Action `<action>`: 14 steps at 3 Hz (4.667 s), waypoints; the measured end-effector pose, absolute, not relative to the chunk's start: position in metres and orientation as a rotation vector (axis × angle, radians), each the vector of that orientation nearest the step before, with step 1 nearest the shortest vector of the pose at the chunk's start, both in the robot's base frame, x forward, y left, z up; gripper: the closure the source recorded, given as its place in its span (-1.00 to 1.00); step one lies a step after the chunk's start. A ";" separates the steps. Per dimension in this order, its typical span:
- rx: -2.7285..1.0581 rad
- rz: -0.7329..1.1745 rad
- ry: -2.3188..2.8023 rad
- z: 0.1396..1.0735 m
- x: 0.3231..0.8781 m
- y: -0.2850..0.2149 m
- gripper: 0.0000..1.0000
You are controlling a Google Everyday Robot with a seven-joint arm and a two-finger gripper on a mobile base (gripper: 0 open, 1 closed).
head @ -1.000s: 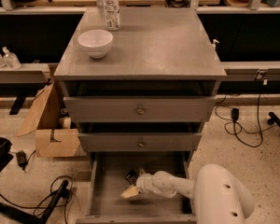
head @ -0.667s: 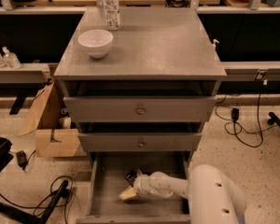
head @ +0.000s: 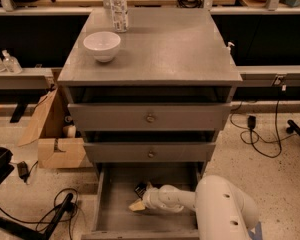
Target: Pick rxbar chocolate from bottom drawer and place on counter
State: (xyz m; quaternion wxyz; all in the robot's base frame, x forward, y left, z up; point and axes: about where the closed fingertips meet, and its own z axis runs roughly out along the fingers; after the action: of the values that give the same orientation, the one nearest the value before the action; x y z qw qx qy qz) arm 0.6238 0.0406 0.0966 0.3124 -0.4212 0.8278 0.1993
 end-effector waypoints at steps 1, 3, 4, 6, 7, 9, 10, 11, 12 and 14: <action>-1.111 0.526 2.184 0.100 0.624 0.041 -0.09; -1.111 0.526 2.184 0.107 0.624 0.041 0.86; -1.111 0.526 2.184 0.109 0.624 0.041 1.00; -1.111 0.526 2.184 0.109 0.624 0.041 1.00; -1.111 0.526 2.184 0.109 0.624 0.041 1.00; -1.111 0.526 2.184 0.109 0.624 0.041 1.00; -1.111 0.526 2.184 0.109 0.624 0.041 1.00; -1.111 0.526 2.184 0.109 0.624 0.041 1.00; -1.111 0.526 2.184 0.109 0.624 0.041 1.00; -1.111 0.526 2.184 0.109 0.624 0.041 0.95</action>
Offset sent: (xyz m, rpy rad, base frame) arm -0.0254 0.0067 -0.0292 -0.0786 -0.0144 -0.0327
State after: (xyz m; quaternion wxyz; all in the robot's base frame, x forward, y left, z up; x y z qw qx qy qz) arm 0.6237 0.0407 0.1087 0.3124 -0.4213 0.8278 0.1994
